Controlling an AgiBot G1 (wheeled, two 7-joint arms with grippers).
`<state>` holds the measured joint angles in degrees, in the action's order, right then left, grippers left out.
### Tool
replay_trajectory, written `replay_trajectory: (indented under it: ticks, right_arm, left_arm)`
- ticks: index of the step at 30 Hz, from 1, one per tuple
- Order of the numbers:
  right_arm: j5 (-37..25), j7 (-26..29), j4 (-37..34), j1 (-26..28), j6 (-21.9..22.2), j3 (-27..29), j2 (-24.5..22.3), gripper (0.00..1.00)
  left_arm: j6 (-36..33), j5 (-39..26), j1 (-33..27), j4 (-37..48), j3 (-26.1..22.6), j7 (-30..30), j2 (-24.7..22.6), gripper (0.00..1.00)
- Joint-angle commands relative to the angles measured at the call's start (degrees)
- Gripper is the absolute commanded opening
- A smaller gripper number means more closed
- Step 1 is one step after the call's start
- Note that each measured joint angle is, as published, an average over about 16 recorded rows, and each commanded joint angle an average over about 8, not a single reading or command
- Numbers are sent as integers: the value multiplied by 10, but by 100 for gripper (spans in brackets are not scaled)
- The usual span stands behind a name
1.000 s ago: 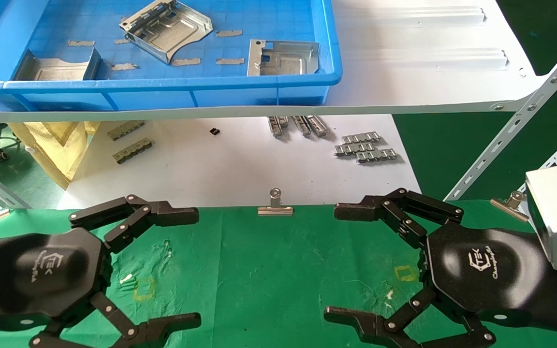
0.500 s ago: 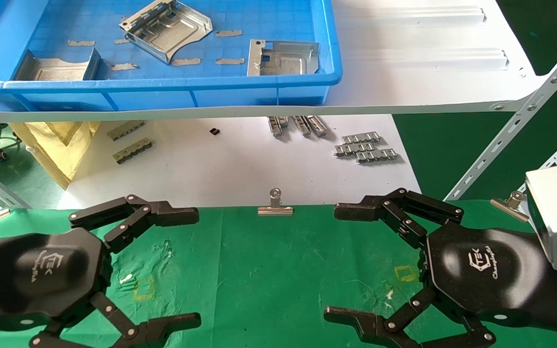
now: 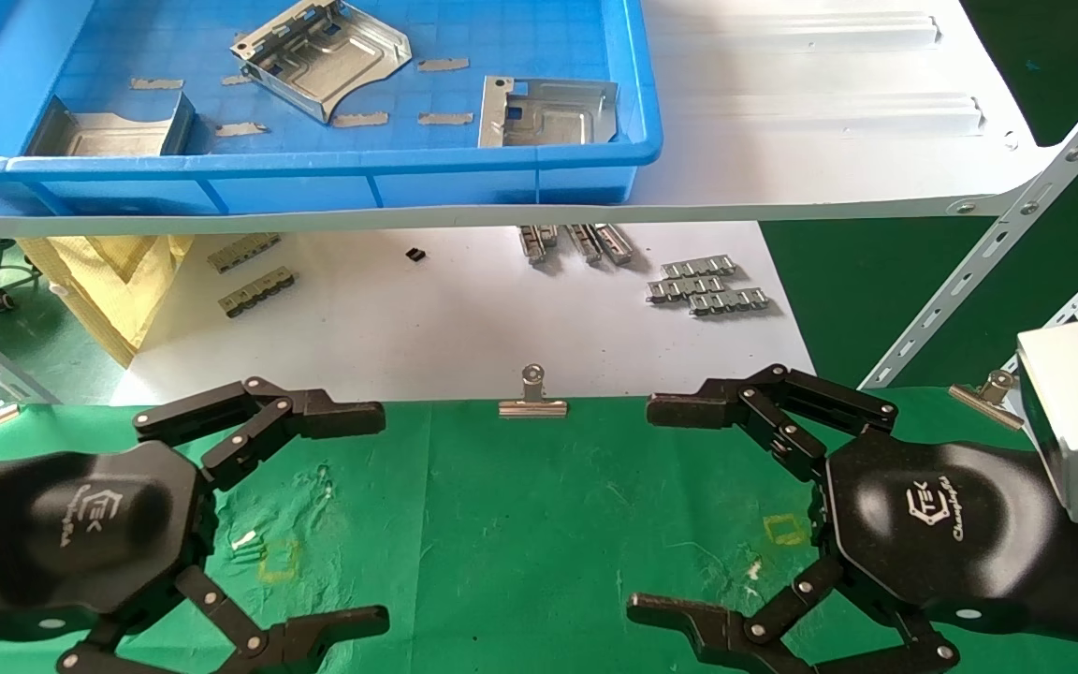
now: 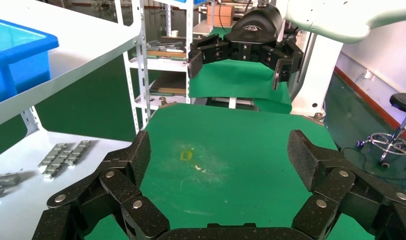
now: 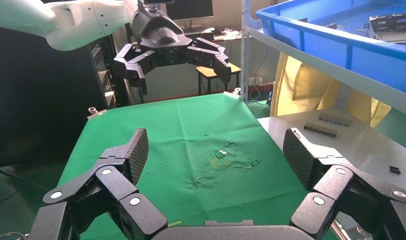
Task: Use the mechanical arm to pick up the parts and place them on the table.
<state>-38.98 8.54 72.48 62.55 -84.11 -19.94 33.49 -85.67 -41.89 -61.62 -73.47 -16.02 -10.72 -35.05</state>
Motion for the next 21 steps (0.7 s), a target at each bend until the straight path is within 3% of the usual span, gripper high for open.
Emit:
replay_trajectory:
  ticks: [1,7,8,21]
  right_arm:
    - [0,0,0,0,0,0,0,80]
    - [0,0,0,0,0,0,0,5]
    - [0,0,0,0,0,0,0,0]
    - [0,0,0,0,0,0,0,0]
  left_arm:
    - [0,0,0,0,0,0,0,100]
    - [0,0,0,0,0,0,0,100]
    - [0,0,0,0,0,0,0,100]
    - [0,0,0,0,0,0,0,100]
